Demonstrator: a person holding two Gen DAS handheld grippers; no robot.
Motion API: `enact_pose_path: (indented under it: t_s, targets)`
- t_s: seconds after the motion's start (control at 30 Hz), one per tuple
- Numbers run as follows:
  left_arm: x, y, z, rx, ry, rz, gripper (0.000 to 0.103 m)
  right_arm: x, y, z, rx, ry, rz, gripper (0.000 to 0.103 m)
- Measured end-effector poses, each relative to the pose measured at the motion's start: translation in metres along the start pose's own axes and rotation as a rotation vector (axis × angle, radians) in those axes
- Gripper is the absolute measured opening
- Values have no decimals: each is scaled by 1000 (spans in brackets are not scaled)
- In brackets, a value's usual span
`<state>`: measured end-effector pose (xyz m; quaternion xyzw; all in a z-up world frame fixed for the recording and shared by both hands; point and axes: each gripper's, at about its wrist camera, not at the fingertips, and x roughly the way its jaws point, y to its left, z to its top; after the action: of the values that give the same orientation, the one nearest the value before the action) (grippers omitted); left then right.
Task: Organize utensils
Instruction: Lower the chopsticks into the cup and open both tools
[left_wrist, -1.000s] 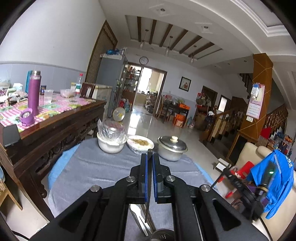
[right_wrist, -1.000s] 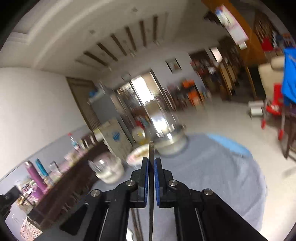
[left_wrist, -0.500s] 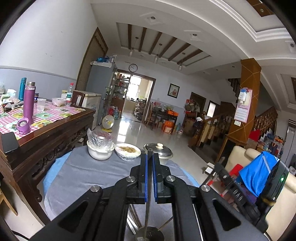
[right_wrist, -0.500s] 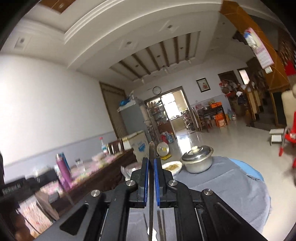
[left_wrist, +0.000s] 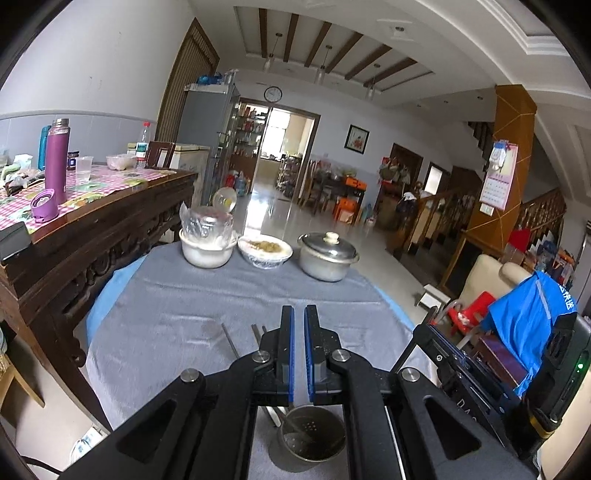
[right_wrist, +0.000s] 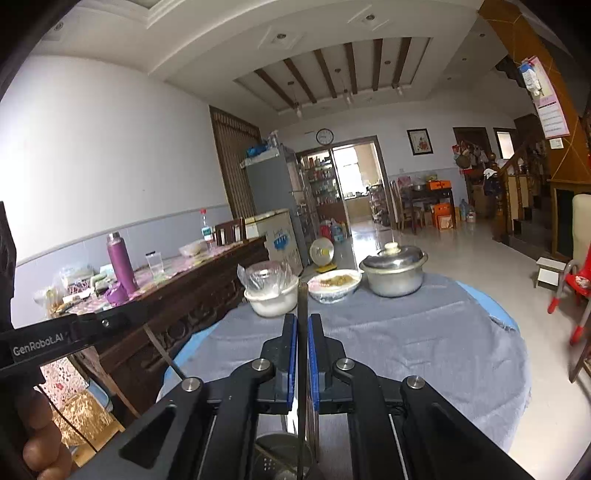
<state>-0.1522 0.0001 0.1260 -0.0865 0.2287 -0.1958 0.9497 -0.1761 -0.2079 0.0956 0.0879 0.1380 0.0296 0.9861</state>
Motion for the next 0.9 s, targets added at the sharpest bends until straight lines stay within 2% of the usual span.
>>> enact_pose_path:
  t_s: [0.5,0.57,0.63,0.7,0.73,0.77,0.83,0.9]
  targets:
    - [0,6,-4,-7,11,57,7,6,2,-11,0,81,-4,8]
    - [0,9,-3,-12,9,65,15,5,1,-11,9,86,9,8]
    - [-1,13,-3,-22,4,78,32,4,-1,-10,25,85,24,8]
    - [-4,18,-1,-38,-8,91,41,-1,-4,-8,44,67,34,9]
    - [-5,20,-1,-44,-13,97,45,-4,-7,-6,60,53,44,14]
    - [-7,22,0,-50,-19,105,48,-6,-9,-6,73,42,51,24]
    - [-9,27,1,-64,-31,121,57,-14,-17,-3,112,5,63,36]
    - [-10,31,1,-71,-37,138,58,-20,-24,0,139,-33,55,36]
